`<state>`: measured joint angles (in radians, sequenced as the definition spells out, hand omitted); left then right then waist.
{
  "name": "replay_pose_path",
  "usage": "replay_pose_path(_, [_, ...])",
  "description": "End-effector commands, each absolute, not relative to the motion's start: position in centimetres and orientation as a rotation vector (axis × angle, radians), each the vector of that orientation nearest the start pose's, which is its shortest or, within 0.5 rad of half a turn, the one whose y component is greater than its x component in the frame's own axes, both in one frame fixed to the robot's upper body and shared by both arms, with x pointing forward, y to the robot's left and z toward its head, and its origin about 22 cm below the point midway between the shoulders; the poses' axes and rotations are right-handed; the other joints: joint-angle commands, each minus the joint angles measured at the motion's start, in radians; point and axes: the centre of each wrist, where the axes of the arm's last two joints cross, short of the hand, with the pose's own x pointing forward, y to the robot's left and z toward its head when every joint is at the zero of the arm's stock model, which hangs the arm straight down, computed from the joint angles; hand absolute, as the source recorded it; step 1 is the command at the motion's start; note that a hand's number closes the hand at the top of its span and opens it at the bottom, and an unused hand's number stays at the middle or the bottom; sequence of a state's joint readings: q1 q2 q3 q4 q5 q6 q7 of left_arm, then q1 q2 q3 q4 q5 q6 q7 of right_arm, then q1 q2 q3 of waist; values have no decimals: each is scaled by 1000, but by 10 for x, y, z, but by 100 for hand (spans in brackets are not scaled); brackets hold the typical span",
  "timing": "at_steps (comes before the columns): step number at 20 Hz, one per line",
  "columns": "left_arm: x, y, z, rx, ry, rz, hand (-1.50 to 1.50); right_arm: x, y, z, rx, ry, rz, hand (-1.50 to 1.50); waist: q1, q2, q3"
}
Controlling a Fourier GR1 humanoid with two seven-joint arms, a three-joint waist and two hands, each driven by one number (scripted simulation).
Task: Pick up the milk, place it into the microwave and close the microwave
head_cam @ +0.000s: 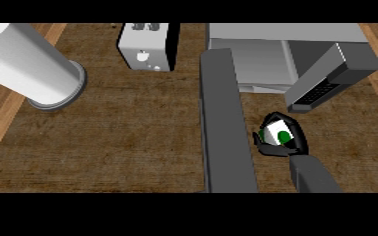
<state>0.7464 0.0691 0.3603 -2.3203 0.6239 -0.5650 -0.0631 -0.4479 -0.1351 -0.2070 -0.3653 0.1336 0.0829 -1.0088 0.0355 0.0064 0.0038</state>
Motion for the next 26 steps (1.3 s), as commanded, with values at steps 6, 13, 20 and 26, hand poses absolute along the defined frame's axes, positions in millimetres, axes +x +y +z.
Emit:
replay_pose_path(6, [48,338,110,-218,-1924,34,-150,332,-255,-103,-81,-1928,157,150,-5,1,-2])
replay_pose_path(13, [46,336,114,-222,-1896,35,-150,380,-267,-50,-134,-1871,203,150,22,10,-1])
replay_pose_path(20, [71,335,109,-255,-1925,7,-150,400,-261,-26,-184,-1842,259,150,48,27,1])
replay_pose_path(26, [79,337,113,-261,-1958,-12,-150,407,-279,-9,-371,-1845,330,150,65,42,2])
